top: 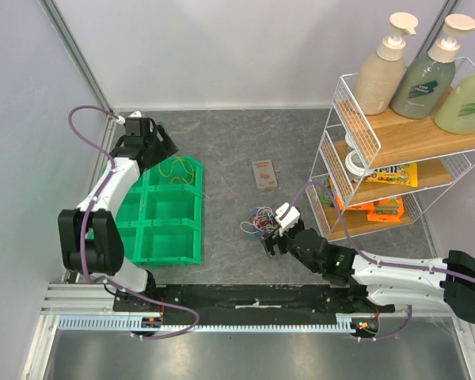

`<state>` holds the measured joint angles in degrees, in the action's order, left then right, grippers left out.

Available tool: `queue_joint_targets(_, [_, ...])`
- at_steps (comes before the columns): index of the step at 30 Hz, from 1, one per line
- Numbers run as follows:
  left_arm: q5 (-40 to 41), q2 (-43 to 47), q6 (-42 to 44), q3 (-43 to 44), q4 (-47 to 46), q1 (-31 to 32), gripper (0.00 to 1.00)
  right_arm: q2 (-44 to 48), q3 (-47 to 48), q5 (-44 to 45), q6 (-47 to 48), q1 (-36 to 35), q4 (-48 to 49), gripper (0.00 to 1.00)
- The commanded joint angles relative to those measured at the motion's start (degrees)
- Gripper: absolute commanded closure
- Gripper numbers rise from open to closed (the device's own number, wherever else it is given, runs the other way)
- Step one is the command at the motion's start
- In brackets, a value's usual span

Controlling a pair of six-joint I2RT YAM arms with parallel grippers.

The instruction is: Untangle the cables

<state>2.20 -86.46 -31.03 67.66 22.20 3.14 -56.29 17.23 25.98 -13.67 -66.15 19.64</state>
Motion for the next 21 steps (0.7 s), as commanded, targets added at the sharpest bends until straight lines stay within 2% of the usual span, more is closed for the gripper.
queue_joint_targets(1, [2.8,-4.5,-1.1,2.0,1.3,-2.5,0.21,1.5,0.9,1.5,-0.5,0.2,1.1,0.12])
queue_joint_targets(3, [1.8,-5.7,-1.1,1.2,0.0,-3.0,0.34,1.6,0.9,1.3,-0.6,0.3,1.2,0.12])
queue_joint_targets(5, [1.1,-6.8,-0.8,0.8,-0.1,-3.0,0.54,1.8,1.0,0.9,-0.6,0.3,1.2,0.12])
queue_joint_targets(7, [1.3,-7.1,-0.9,0.1,1.2,-3.0,0.88,2.0,0.9,0.8,-0.7,0.3,1.2,0.12])
queue_joint_targets(8, [1.9,-6.5,-1.1,-0.9,2.1,-3.0,0.98,2.2,0.9,0.8,-0.7,0.3,1.0,0.12])
queue_joint_targets(13, [3.2,0.8,-4.6,-9.9,-0.4,-3.0,0.98,3.0,0.6,0.9,-0.8,0.3,1.0,0.12])
queue_joint_targets(18, [3.4,-1.2,-4.4,-8.3,0.9,-3.0,0.98,1.6,1.1,0.0,-1.0,0.3,1.5,0.12])
queue_joint_targets(19, [2.9,-2.2,-4.1,-6.9,1.5,-3.0,0.93,1.0,1.2,-0.1,-0.8,0.3,1.5,0.12])
queue_joint_targets(21, [1.9,-3.9,-3.8,-4.4,2.5,-3.0,0.74,-0.1,1.7,0.0,-0.9,0.3,1.1,0.12])
